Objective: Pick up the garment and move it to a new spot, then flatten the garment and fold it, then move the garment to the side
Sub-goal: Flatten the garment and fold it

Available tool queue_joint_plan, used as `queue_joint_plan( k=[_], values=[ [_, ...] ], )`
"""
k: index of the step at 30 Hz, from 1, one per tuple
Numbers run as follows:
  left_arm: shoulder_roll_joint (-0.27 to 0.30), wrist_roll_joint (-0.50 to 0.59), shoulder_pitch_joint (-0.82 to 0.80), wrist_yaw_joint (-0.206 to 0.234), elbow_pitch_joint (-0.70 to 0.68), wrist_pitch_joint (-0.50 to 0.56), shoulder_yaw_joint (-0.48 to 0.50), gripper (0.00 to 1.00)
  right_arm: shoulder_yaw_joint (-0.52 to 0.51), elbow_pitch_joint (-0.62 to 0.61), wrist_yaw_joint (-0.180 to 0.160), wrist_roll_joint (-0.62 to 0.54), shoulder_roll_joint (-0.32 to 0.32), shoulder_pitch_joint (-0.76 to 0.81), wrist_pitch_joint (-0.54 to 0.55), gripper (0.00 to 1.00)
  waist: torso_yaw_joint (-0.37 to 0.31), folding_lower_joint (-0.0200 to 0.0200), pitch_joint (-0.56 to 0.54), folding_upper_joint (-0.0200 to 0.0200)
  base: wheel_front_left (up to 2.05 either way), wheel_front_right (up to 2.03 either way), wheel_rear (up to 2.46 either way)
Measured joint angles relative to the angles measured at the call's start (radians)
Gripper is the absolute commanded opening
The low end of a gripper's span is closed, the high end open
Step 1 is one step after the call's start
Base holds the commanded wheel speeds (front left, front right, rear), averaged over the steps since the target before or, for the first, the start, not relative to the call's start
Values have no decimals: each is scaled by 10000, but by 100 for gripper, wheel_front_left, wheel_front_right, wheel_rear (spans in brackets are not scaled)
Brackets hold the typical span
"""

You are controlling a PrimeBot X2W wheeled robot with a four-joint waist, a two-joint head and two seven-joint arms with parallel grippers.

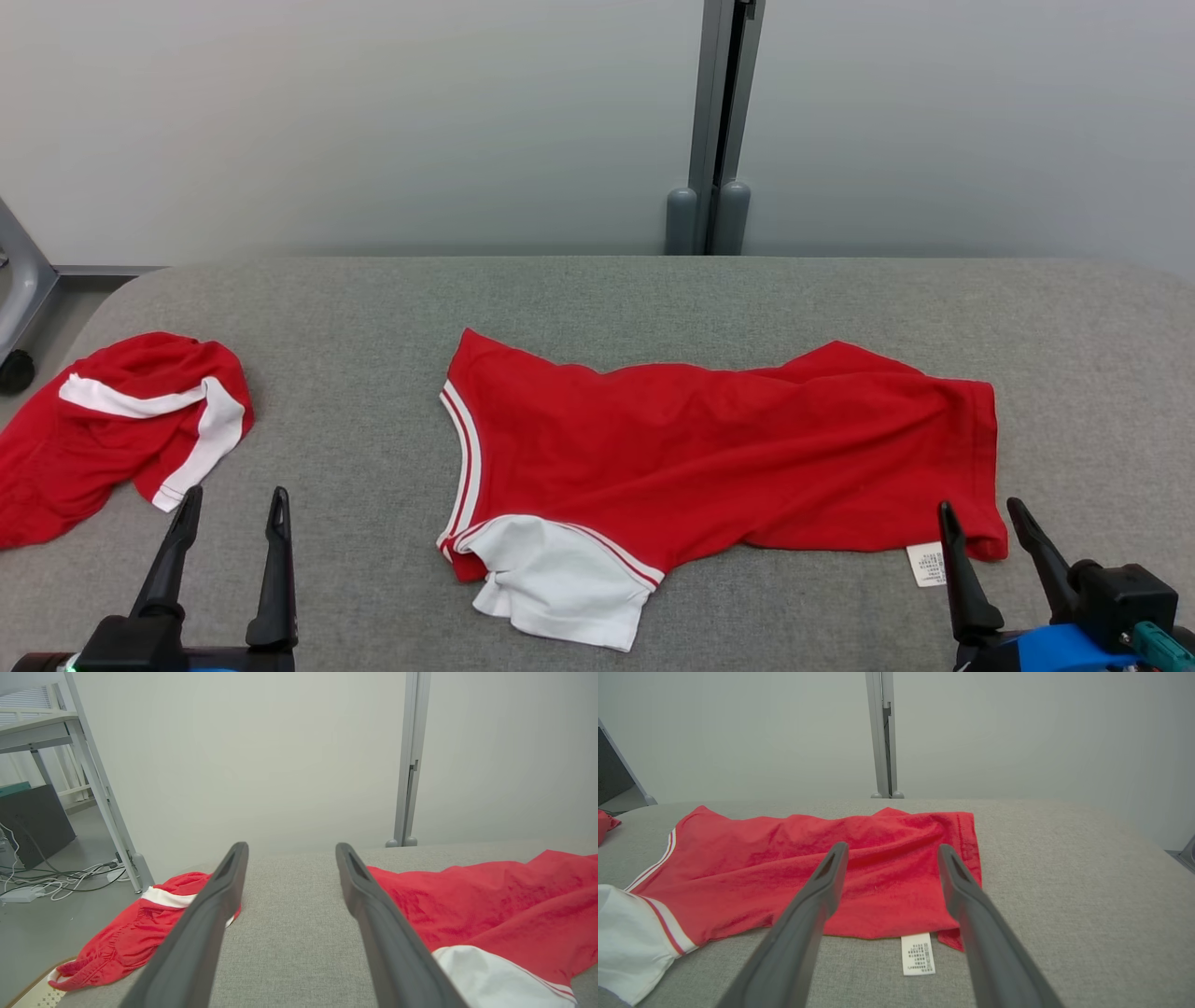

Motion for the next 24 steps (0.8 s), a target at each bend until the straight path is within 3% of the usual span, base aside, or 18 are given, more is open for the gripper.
queue_joint_plan(
  k=[10,15,24],
  values=[
    [-109,-142,-2,-33,190,17,-516,100,-42,163,0,-8,-10,5,-50,100,-65,0,-18,0,0,0,0],
    [-368,-291,-251,-272,1168,224,-1480,100,-107,1108,0,-98,-345,-310,-261,100,-131,0,152,0,0,0,0],
    [-291,-736,-1036,-449,4034,79,-2821,100,-232,3833,0,-88,-1168,-1774,-765,100,-328,1,756,0,0,0,0]
  ],
)
